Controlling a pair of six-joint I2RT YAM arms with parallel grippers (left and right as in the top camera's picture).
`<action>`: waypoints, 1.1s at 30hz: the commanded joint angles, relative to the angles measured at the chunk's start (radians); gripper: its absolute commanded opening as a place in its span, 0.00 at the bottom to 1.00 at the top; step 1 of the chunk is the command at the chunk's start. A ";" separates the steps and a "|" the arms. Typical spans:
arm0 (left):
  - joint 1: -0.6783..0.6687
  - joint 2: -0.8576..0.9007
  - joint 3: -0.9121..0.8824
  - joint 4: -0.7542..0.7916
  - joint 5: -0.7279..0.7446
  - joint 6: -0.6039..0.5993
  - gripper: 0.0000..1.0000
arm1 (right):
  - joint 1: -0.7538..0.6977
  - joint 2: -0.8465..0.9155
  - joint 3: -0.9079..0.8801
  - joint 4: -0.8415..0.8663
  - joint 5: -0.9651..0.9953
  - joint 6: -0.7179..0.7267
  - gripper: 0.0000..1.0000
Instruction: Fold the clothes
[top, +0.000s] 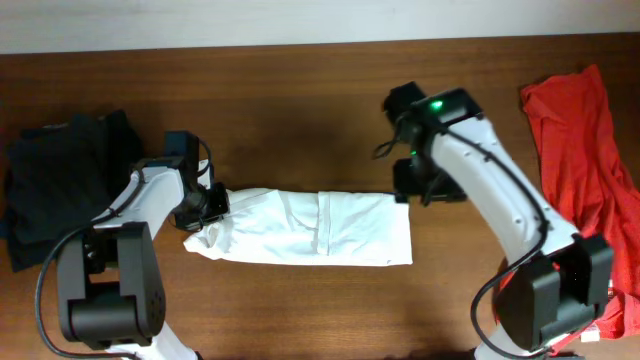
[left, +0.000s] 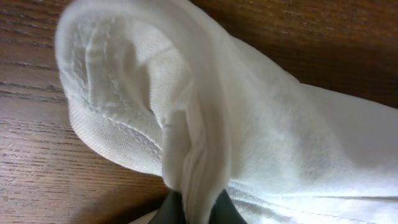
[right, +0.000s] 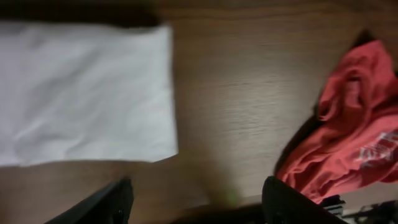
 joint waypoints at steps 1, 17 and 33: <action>0.045 0.056 0.138 -0.174 -0.128 0.020 0.00 | -0.138 0.005 -0.002 0.001 0.028 -0.110 0.71; -0.664 0.108 0.663 -0.537 -0.140 -0.143 0.01 | -0.370 0.005 -0.002 0.024 0.024 -0.200 0.74; -0.302 0.106 0.795 -0.480 0.200 0.097 0.59 | -0.359 0.005 -0.011 0.041 -0.527 -0.477 0.80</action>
